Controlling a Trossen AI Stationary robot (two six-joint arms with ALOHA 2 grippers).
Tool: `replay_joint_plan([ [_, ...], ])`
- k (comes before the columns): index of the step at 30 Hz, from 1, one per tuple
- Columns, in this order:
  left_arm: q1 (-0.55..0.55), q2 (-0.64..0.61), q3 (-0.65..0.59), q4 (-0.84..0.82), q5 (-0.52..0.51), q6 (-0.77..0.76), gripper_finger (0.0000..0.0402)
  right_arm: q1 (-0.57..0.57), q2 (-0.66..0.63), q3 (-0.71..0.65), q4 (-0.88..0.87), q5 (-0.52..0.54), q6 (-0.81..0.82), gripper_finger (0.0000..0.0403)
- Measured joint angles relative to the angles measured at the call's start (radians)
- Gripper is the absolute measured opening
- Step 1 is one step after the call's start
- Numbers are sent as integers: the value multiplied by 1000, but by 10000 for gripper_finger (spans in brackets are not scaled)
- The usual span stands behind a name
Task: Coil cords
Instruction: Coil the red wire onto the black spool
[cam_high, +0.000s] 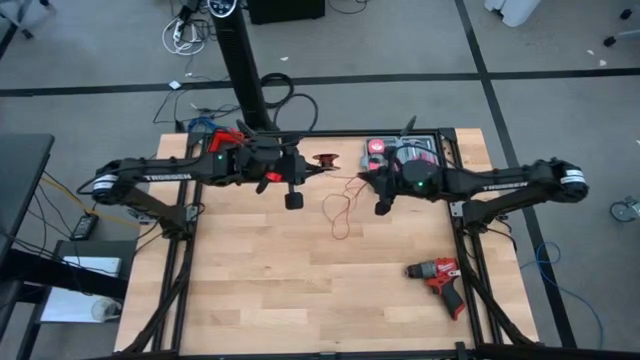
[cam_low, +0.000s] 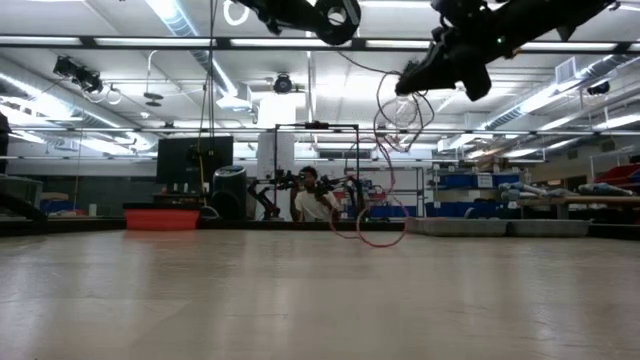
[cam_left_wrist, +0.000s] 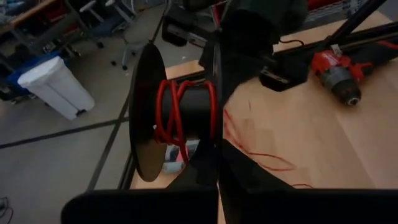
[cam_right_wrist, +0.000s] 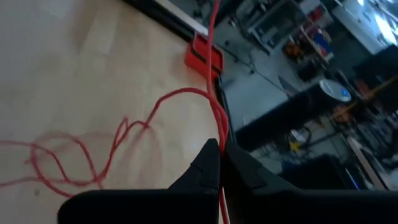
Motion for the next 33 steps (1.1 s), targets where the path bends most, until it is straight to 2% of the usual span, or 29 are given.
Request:
replay_joint_plan([
  [9, 0, -41, 0, -25, 23, -22, 0, -25, -24, 0, -21, 29, 20, 0],
  [15, 0, -45, -15, -96, 11, -69, 0, -2, -66, 0, -3, -37, -29, 0],
  [26, 7, -45, -128, -97, 13, -151, 0, 29, -85, 0, 191, -130, -170, 0],
  [29, 6, -39, -156, -78, 62, -171, 0, 15, -77, 0, 232, -178, -190, 0],
  [33, 6, -33, -202, 22, 187, -180, 0, -9, -30, 0, 297, -265, -217, 0],
])
